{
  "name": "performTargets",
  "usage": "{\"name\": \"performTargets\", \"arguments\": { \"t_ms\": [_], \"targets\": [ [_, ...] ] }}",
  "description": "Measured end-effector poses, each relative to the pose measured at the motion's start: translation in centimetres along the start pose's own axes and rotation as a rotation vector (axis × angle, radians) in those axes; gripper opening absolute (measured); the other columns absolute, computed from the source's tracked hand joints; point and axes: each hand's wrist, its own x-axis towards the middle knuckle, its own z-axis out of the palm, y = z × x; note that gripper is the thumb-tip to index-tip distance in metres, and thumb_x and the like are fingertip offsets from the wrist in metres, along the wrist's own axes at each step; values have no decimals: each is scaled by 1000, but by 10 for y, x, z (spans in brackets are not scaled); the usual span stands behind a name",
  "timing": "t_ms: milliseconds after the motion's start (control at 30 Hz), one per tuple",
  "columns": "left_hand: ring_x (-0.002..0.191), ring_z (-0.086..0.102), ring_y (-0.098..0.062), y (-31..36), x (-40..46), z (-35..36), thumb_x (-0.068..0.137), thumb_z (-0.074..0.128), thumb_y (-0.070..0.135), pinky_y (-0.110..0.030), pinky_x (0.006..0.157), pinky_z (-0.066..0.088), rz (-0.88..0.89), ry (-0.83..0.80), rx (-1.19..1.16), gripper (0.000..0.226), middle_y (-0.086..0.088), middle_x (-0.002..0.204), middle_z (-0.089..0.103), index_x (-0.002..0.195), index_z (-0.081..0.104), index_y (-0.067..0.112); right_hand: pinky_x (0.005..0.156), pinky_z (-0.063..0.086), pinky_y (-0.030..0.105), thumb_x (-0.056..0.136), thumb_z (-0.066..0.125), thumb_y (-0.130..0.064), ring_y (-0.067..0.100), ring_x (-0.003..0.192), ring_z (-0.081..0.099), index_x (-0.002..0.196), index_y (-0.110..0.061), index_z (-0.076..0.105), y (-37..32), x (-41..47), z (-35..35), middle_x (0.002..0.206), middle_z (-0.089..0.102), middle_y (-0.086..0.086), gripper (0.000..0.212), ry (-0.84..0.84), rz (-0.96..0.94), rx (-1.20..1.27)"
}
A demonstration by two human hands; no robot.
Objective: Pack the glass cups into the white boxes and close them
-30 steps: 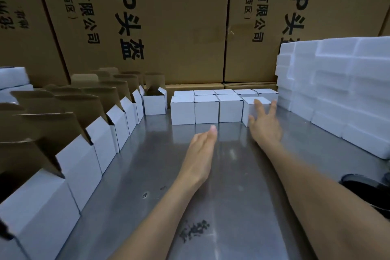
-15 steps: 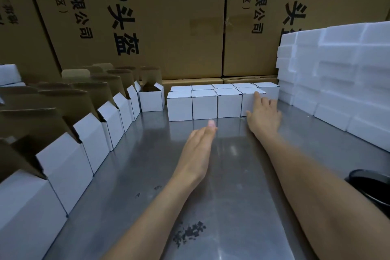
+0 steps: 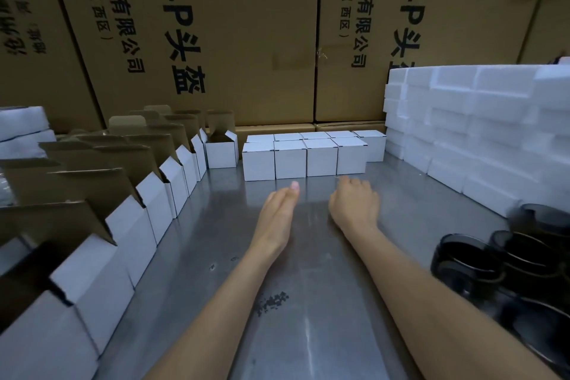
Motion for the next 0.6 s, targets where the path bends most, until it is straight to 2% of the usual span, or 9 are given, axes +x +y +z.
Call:
{"name": "performTargets", "arguments": {
  "t_ms": [133,267,333,367,433,467,533,600],
  "targets": [
    [108,52,-9,7,-21,1,97,48,40,-23,91,33,-34,35,29,24,1,117,58,102,63,22,76,42,35,92,42,-21,30,107,54,110,-10,58,-5,-52,-27,115,60,9,26,-57,-4,9],
    [99,57,-11,14,-62,3,94,57,23,-16,80,36,-4,24,119,13,-1,108,61,99,67,15,83,38,34,92,42,-25,27,114,48,112,-13,56,-4,-94,-53,119,55,7,27,-66,-36,-17],
    [95,57,-11,17,-80,0,93,58,18,-17,81,39,20,31,177,14,-2,106,62,101,68,12,99,29,38,89,45,-25,26,121,41,113,-13,56,-2,-110,-65,124,50,7,28,-30,-63,-43],
    [94,57,-11,18,-88,-3,93,58,16,-18,82,40,31,35,204,14,-2,106,63,101,68,12,107,19,41,88,47,-24,26,127,36,113,-13,56,0,-118,-71,128,46,8,29,-4,-64,-49],
    [91,58,-10,19,-101,-7,92,57,12,-16,82,41,48,38,241,14,-2,103,65,99,69,11,112,0,46,86,50,-22,27,136,25,115,-13,55,2,-131,-81,138,37,9,30,42,-37,-58],
    [89,57,-9,20,-107,-9,92,57,11,-11,78,40,53,40,251,14,-1,101,66,98,70,12,111,-5,47,86,52,-21,29,138,21,115,-13,54,4,-136,-84,142,33,10,31,58,-16,-65],
    [84,57,-7,21,-115,-12,92,56,10,-3,70,37,55,39,257,15,3,93,66,93,71,15,112,-5,49,85,52,-21,35,138,19,115,-9,54,8,-147,-89,145,31,13,32,94,25,-62],
    [83,57,-7,21,-119,-13,92,56,10,-5,69,37,52,19,248,17,4,88,67,88,70,19,111,-4,50,82,54,-18,42,136,21,112,-6,55,12,-154,-92,145,33,16,32,122,74,-40]
  ]
}}
